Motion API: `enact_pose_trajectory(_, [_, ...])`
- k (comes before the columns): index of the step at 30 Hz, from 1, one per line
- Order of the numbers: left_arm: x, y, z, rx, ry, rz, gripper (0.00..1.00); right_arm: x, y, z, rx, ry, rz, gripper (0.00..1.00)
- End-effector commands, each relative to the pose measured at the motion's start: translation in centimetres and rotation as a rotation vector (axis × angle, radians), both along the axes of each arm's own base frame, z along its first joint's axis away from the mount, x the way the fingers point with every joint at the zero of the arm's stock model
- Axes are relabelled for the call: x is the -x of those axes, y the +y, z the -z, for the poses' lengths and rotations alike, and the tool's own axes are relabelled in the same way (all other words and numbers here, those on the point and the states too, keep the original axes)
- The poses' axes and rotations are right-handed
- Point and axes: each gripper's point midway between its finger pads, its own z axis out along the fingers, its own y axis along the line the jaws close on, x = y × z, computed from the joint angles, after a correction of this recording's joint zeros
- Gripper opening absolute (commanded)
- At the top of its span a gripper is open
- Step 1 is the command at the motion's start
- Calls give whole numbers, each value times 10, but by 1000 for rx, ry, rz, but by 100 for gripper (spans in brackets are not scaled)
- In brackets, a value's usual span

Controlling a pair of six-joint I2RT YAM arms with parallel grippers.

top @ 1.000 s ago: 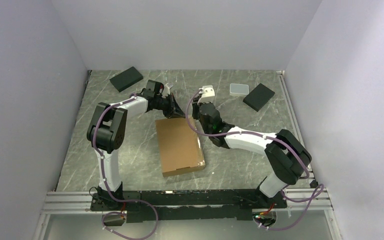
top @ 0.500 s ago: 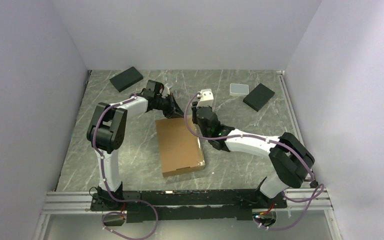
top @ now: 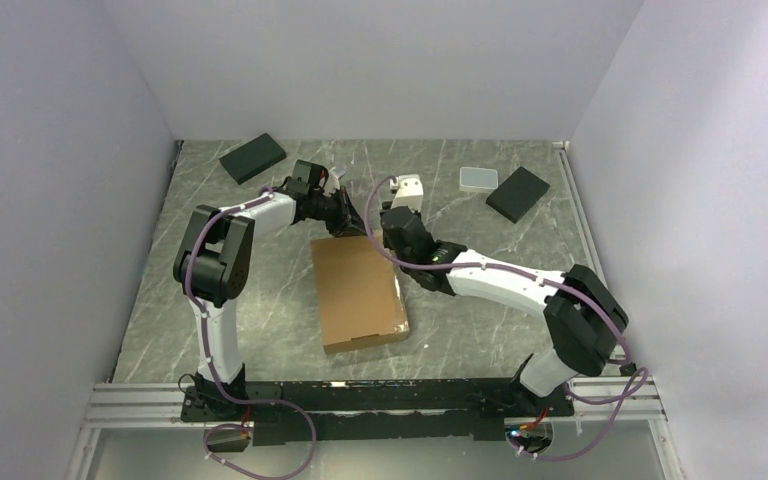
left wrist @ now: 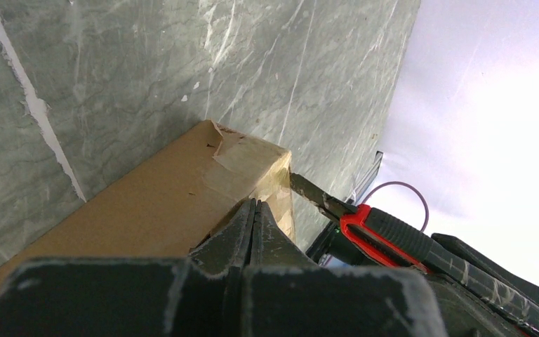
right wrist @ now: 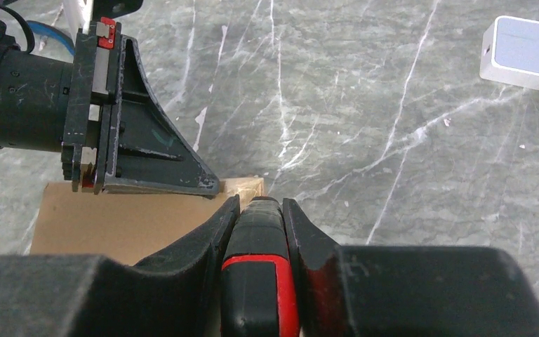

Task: Unpack the express box

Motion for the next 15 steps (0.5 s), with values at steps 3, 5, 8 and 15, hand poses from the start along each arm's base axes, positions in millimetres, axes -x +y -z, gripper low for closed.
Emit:
enact_pose_trajectory(3, [5,20,31,-133,45,-59,0,8,4,-5,47,76,-1,0])
enact_pose_trajectory(5, [4,21,31,-135,43,-60,0,9,4,-4,53,94,2,0])
enact_pose_trajectory(8, [5,21,31,-135,43,-60,0,12,4,-2,59,113,7,0])
enact_pose_trajectory(15, [4,20,31,-132,36,-57,0,18,4,1,58,153,43,0])
